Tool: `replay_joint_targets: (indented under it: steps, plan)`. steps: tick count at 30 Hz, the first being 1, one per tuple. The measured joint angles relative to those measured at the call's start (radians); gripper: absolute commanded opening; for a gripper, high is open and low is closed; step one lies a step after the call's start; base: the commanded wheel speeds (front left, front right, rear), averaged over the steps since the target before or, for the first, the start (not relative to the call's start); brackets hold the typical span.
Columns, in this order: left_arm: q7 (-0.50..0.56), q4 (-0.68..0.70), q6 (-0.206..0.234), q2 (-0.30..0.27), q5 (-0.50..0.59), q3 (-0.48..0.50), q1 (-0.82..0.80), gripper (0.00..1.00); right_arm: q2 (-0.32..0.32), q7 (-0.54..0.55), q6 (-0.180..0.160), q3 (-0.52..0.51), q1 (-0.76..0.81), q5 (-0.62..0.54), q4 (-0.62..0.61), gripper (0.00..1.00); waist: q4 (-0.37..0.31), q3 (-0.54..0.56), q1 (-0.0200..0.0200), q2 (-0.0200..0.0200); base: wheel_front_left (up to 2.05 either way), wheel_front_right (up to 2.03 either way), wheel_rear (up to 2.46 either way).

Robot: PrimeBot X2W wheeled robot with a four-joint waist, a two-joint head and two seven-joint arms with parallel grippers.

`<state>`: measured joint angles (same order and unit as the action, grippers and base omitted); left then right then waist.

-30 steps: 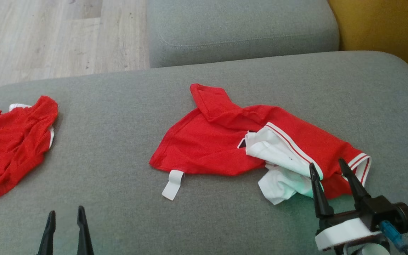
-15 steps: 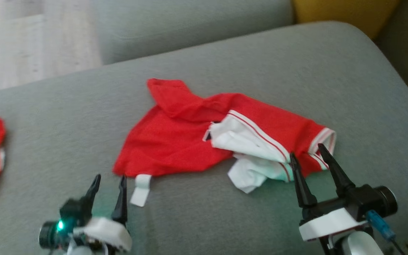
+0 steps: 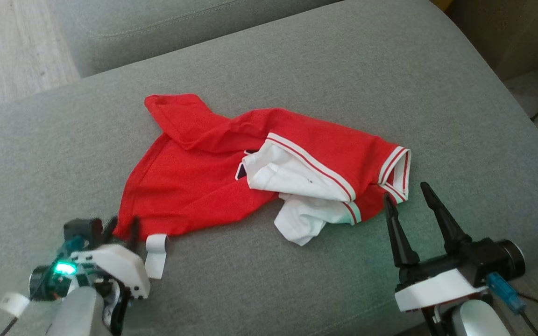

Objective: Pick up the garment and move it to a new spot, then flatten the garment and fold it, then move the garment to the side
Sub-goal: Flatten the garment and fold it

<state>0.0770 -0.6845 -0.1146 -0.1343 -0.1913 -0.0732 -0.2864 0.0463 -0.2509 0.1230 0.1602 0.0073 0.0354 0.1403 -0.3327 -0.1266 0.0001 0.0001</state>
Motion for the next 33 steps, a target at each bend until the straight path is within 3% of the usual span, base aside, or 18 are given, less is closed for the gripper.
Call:
replay_joint_targets:
  steps: [6, 11, 15, 23, 24, 25, 26, 30, 33]
  plan:
    - [0.024, 0.031, -0.010, -0.001, -0.049, -0.063, -0.002, 0.00, 0.000, 0.000, 0.000, -0.014, 0.001, 0.000, 0.000, 1.00, 0.032, 0.006, 0.0000, 0.0000, 0.00, 0.00, 0.00]
    - [0.018, 0.207, -0.017, -0.002, -0.093, -0.063, 0.157, 0.00, 0.000, 0.000, 0.000, -0.029, 0.006, 0.000, 0.000, 1.00, 0.085, 0.020, 0.0000, 0.0000, 0.00, 0.00, 0.00]
    - [0.033, 0.408, 0.022, -0.004, -0.128, -0.041, 0.349, 0.00, 0.000, 0.000, 0.000, -0.036, 0.010, 0.000, 0.000, 1.00, 0.141, 0.031, -0.0001, 0.0000, 0.00, 0.00, 0.00]
    - [0.095, 0.628, 0.081, 0.011, -0.170, -0.023, 0.574, 0.00, 0.000, 0.000, 0.000, -0.030, 0.027, 0.000, 0.003, 1.00, 0.245, 0.047, -0.0002, 0.0000, 0.00, 0.00, 0.00]
    - [0.096, 0.635, 0.085, 0.016, -0.170, -0.026, 0.584, 0.10, 0.000, 0.000, 0.000, -0.028, 0.026, -0.001, 0.004, 1.00, 0.257, 0.049, -0.0001, 0.0000, 0.00, 0.00, 0.00]
    - [0.099, 0.638, 0.089, 0.021, -0.170, -0.029, 0.587, 0.44, 0.000, 0.000, 0.000, -0.024, 0.026, -0.002, 0.004, 1.00, 0.269, 0.050, -0.0002, 0.0000, 0.00, 0.00, 0.00]
    - [0.103, 0.638, 0.090, 0.023, -0.170, -0.033, 0.588, 1.00, 0.000, 0.000, 0.000, -0.017, 0.026, -0.002, 0.007, 1.00, 0.278, 0.053, -0.0001, 0.0000, 0.00, 0.00, 0.00]
    - [0.106, 0.639, 0.132, 0.022, -0.161, -0.026, 0.593, 1.00, 0.000, 0.000, 0.000, -0.011, 0.025, -0.008, 0.011, 1.00, 0.288, 0.065, -0.0002, 0.0000, 0.00, 0.00, 0.00]
    - [0.052, 0.689, 0.202, 0.012, -0.110, 0.017, 0.609, 1.00, 0.000, 0.000, 0.000, -0.011, 0.025, -0.008, 0.011, 1.00, 0.277, 0.070, -0.0001, 0.0000, 0.00, 0.00, 0.00]
